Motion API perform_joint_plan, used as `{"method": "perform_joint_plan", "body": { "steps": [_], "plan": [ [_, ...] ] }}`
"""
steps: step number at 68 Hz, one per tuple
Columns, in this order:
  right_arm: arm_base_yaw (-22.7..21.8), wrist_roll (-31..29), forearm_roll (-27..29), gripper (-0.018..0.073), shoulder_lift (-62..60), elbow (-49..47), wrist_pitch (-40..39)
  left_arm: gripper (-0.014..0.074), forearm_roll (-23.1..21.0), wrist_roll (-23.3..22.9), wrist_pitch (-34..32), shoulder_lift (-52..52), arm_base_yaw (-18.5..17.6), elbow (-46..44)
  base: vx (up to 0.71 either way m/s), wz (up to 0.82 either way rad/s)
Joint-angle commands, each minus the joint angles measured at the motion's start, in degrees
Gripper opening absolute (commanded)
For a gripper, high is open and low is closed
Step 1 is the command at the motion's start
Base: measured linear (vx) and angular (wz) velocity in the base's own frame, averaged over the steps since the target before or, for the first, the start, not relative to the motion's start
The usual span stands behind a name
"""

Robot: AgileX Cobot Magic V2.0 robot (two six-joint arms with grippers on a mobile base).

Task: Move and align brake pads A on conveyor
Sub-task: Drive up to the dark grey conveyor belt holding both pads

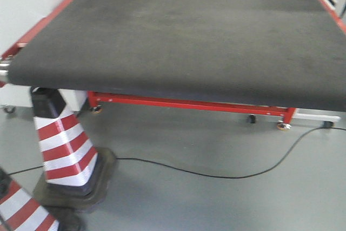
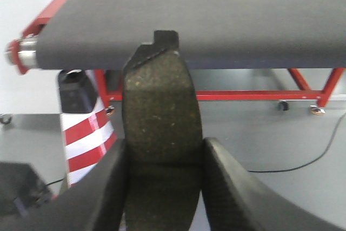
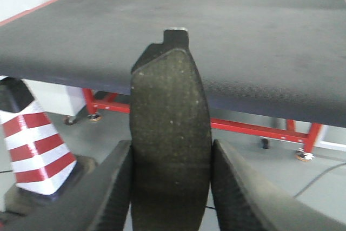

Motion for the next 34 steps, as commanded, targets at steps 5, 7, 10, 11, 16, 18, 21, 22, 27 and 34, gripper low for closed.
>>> {"method": "perform_joint_plan", "body": {
  "steps": [5, 7, 10, 11, 16, 18, 21, 22, 27, 34],
  "plan": [
    [-0.03, -0.28, -0.7, -0.0004, 0.54, -1.86, -5.92, -0.0006, -0.59, 0.01, -5.64, 0.61, -0.22, -1.66, 0.07, -0.33],
    [-0.03, -0.28, -0.7, -0.0004, 0.54, -1.86, -5.92, -0.0006, -0.59, 0.01, -5.64, 0.61, -0.22, -1.66, 0.06, -0.29],
    [-0.03, -0.28, -0.7, -0.0004, 0.54, -1.86, -5.92, -0.0006, -0.59, 0.01, -5.64, 0.61, -0.22, -1.66, 0.06, -0.26],
    [-0.03, -0.28, -0.7, -0.0004, 0.54, -1.86, -5.92, -0.0006, -0.59, 0.01, -5.64, 0.61, -0.22, -1.66, 0.06, -0.24],
    [-0.03, -0.28, -0.7, -0.0004, 0.54, -1.86, -5.92, -0.0006, -0.59, 0.01, -5.64, 0.61, -0.22, -1.66, 0.06, -0.21],
    [-0.03, -0.28, -0.7, -0.0004, 0.54, -1.86, -5.92, -0.0006, -0.59, 0.01, -5.64, 0.61, -0.22, -1.66, 0.06, -0.18],
    [-0.03, -0.28, -0.7, -0.0004, 0.54, -1.86, -5.92, -0.0006, -0.59, 0.01, -5.64, 0.61, -0.22, -1.66, 0.07, -0.17],
    [-0.03, -0.28, -0.7, -0.0004, 0.54, -1.86, -5.92, -0.0006, -0.59, 0.01, -5.64, 0.61, -0.22, -1.66, 0.07, -0.17],
    [-0.03, -0.28, -0.7, -0.0004, 0.54, -1.86, -5.92, -0.0006, -0.59, 0.01, -5.64, 0.61, -0.22, -1.66, 0.07, -0.17],
    [-0.03, -0.28, -0.7, -0.0004, 0.54, -1.86, -5.92, -0.0006, -0.59, 0.01, -5.64, 0.61, -0.22, -1.66, 0.09, -0.17]
  ]
}}
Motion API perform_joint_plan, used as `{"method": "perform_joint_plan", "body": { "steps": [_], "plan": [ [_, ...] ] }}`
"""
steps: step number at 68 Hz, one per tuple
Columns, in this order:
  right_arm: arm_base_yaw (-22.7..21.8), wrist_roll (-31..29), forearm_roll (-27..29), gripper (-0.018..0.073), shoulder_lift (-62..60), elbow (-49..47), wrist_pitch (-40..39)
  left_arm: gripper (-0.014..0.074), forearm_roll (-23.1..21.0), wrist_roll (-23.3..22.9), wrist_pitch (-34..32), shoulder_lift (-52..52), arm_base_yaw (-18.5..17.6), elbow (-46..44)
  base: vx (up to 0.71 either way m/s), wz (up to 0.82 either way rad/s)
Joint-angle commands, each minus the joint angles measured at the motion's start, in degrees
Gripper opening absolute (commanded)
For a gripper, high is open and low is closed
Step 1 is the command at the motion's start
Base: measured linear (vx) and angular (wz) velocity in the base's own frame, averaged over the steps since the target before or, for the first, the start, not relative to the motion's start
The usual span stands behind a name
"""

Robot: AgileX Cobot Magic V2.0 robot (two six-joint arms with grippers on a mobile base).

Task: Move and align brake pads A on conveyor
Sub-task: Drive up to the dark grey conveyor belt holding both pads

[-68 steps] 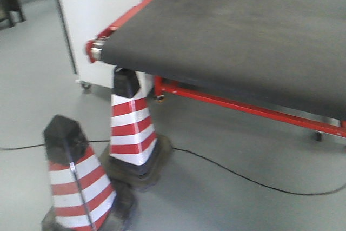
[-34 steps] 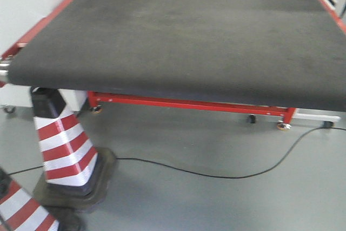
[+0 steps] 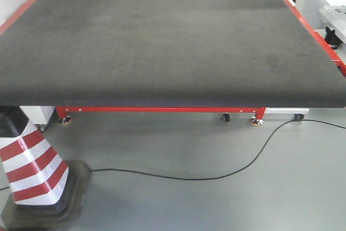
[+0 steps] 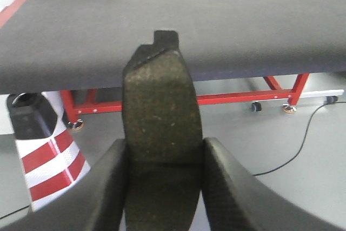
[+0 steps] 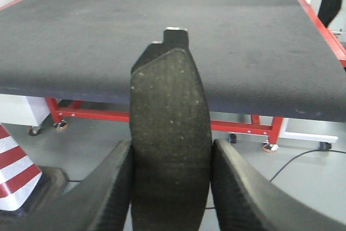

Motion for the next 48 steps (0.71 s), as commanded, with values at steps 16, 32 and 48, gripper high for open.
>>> {"method": "perform_joint_plan", "body": {
  "steps": [16, 32, 48],
  "plan": [
    [-0.03, -0.28, -0.7, -0.0004, 0.54, -1.86, -5.92, -0.0006, -0.59, 0.01, -5.64, 0.61, -0.22, -1.66, 0.12, -0.12],
    [-0.03, -0.28, -0.7, -0.0004, 0.54, -1.86, -5.92, -0.0006, -0.59, 0.01, -5.64, 0.61, -0.22, -1.66, 0.22, -0.01],
    [-0.03, -0.28, -0.7, -0.0004, 0.54, -1.86, -5.92, -0.0006, -0.59, 0.01, -5.64, 0.61, -0.22, -1.66, 0.31, 0.05]
  ]
}}
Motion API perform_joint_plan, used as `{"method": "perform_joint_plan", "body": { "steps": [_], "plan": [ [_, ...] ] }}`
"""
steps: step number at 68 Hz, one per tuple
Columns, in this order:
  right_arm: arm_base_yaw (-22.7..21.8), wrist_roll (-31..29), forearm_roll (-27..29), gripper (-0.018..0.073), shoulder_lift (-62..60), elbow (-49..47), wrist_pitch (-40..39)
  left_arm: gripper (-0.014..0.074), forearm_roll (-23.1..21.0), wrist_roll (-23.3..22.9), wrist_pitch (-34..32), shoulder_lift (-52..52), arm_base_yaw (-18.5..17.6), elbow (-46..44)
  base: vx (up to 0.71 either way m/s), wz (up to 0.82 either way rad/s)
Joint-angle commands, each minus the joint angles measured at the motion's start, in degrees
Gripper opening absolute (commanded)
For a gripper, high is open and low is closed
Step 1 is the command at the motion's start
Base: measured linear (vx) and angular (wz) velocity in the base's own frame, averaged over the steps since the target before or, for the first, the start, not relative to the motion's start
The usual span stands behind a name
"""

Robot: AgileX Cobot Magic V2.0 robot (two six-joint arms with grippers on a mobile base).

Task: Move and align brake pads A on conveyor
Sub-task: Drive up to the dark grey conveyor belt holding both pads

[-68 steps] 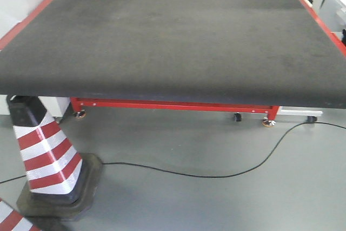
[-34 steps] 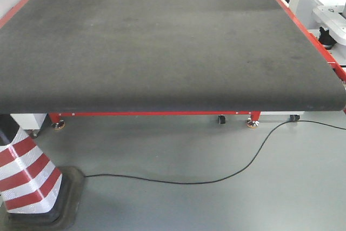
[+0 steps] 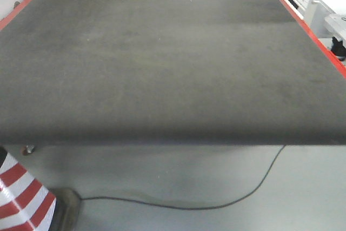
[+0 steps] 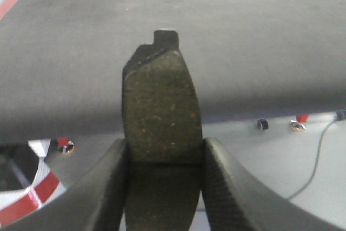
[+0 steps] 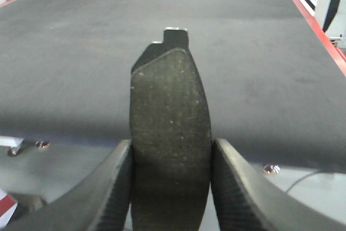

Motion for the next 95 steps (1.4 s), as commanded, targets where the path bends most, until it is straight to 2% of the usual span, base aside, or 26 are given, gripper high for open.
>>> {"method": "perform_joint_plan", "body": {
  "steps": [1, 95],
  "plan": [
    [-0.03, -0.28, -0.7, -0.0004, 0.54, -1.86, -5.92, -0.0006, -0.59, 0.01, -5.64, 0.61, -0.22, -1.66, 0.33, 0.04],
    [-0.03, -0.28, -0.7, -0.0004, 0.54, -1.86, -5.92, -0.0006, -0.59, 0.01, -5.64, 0.61, -0.22, -1.66, 0.27, -0.01]
  ]
}}
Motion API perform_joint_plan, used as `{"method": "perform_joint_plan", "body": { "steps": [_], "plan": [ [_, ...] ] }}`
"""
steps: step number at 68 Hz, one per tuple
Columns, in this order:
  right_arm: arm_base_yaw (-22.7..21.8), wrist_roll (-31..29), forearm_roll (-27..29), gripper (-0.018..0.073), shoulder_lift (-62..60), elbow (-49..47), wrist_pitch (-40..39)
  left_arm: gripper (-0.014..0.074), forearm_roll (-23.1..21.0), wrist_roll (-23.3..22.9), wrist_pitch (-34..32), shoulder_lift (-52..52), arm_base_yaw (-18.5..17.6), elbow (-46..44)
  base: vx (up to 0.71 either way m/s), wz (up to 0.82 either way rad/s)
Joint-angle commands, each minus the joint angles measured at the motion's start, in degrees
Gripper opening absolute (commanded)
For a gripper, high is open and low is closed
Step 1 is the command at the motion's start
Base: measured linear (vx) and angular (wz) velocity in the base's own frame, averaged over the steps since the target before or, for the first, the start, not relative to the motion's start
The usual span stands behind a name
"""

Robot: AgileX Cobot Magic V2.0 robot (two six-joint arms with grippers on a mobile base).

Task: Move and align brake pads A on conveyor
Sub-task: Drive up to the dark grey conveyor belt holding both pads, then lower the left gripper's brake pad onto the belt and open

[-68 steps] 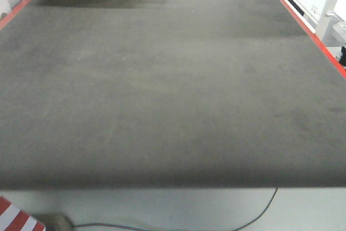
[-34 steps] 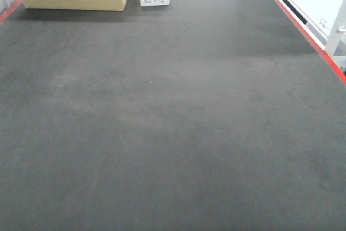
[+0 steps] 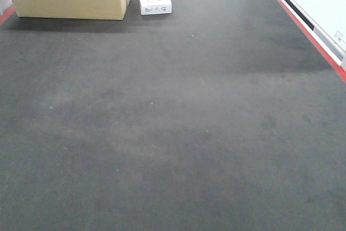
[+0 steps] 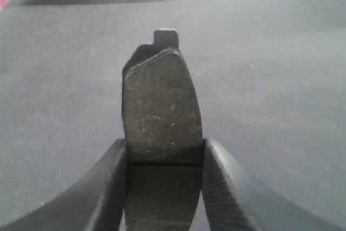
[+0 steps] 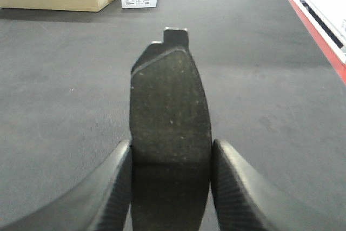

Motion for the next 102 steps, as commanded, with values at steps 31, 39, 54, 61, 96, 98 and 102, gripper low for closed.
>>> {"method": "perform_joint_plan", "body": {
  "steps": [31, 39, 54, 61, 96, 98, 102],
  "plan": [
    [-0.03, -0.28, -0.7, -0.0004, 0.54, -1.86, -5.92, -0.0006, -0.59, 0.01, -5.64, 0.61, -0.22, -1.66, 0.06, 0.03],
    [-0.03, -0.28, -0.7, -0.0004, 0.54, -1.86, -5.92, -0.0006, -0.59, 0.01, -5.64, 0.61, -0.22, -1.66, 0.0, 0.0],
    [-0.03, -0.28, -0.7, -0.0004, 0.54, -1.86, -5.92, -0.0006, -0.59, 0.01, -5.64, 0.61, -0.22, -1.66, 0.0, 0.0],
    [-0.03, -0.28, -0.7, -0.0004, 0.54, -1.86, -5.92, -0.0006, -0.59, 0.01, -5.64, 0.61, -0.22, -1.66, 0.0, 0.0],
    [-0.03, -0.28, -0.7, -0.0004, 0.54, -1.86, -5.92, -0.0006, -0.59, -2.09, -6.69, 0.73, -0.22, -1.76, 0.0, 0.0],
    [-0.03, -0.28, -0.7, -0.0004, 0.54, -1.86, -5.92, -0.0006, -0.47, -2.86, -6.76, 1.06, -0.22, -1.85, 0.0, 0.0],
    [-0.03, -0.28, -0.7, -0.0004, 0.54, -1.86, -5.92, -0.0006, 0.05, -4.5, -6.69, 2.91, -0.22, -2.26, 0.0, 0.0]
  ]
}}
